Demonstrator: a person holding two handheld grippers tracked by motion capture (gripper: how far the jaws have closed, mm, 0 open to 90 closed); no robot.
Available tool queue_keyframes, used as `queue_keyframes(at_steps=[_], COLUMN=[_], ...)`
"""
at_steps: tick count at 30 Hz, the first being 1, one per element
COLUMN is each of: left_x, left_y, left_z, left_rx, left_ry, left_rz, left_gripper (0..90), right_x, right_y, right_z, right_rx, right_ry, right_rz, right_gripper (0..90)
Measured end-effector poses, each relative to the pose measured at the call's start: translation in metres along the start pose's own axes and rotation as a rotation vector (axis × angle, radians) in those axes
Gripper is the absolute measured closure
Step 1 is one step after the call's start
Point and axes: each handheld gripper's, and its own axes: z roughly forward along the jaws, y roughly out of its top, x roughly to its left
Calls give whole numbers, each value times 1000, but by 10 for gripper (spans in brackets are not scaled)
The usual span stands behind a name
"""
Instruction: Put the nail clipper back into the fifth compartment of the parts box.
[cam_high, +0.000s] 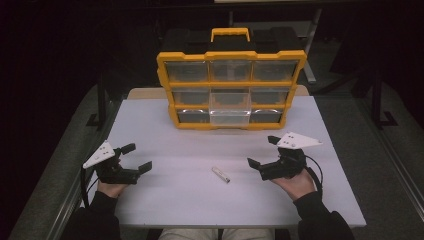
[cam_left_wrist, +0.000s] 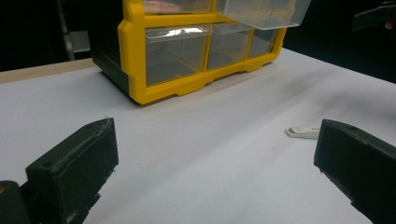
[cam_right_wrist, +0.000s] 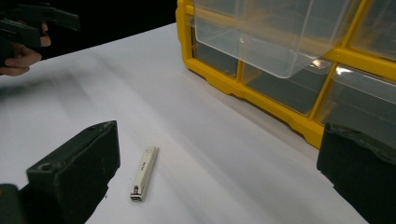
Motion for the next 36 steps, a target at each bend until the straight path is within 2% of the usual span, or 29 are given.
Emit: queue_keyframes(at_steps=[18,36], left_x=[0,0], left_y=[0,0], left_z=[0,0], left_rx=[-1,0], left_ry=[-7,-6], left_rz=[0,0], left_gripper=[0,0], right_x=[12,20], right_y=[5,6], right_z=[27,49], right_rx=[62,113], right_ry=[64,106], right_rz=[-17,-29], right_gripper=[0,0])
